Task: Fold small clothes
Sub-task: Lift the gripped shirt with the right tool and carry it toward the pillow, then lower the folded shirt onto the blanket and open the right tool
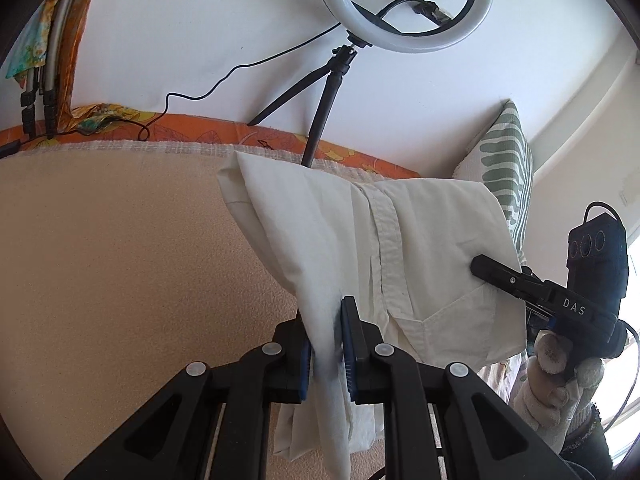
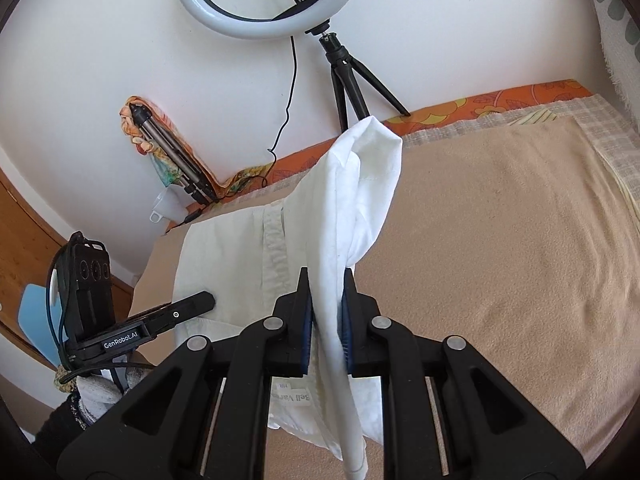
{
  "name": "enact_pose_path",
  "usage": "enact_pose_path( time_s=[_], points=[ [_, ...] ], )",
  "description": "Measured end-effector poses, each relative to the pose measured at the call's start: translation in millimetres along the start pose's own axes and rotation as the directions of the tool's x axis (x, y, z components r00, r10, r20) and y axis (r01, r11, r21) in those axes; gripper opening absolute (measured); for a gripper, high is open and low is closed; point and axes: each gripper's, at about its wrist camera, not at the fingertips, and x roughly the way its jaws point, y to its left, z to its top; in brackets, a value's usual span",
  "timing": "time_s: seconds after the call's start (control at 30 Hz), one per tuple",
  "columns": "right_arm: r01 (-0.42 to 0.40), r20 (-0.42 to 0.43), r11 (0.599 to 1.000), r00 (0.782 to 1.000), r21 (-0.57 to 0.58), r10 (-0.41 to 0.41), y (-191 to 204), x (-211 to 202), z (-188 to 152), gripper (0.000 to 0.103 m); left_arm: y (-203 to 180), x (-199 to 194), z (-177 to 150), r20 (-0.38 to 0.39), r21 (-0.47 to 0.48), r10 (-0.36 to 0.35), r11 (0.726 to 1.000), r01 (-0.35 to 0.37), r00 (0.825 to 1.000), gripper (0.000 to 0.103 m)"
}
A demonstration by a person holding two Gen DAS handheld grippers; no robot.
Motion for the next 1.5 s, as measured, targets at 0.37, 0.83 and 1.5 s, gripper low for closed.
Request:
enact_pose_path(
  time_s=[0.37,0.83,1.5],
  points=[
    [0.107,0.047,0.994,0.993,0.037,-0.109,-58,5,55,0.013,-51,81,44,-0.032,0.062,-0.02,0.998,0.022,0.999,0.011],
    [0.183,0.053,0.982,0.981,0.052,-0.186,-120,25,96,0.013,-84,157,73,-0.044,0.142,0.022,0.99,-0.016,0.999,0.011],
    [0.392,0.068,0.92,0.917,0.021,-0.392,-148,31,102,0.047,-75,149,69,0.015,0.237,0.221,0.947,-0.218,0.975,0.033]
  ],
)
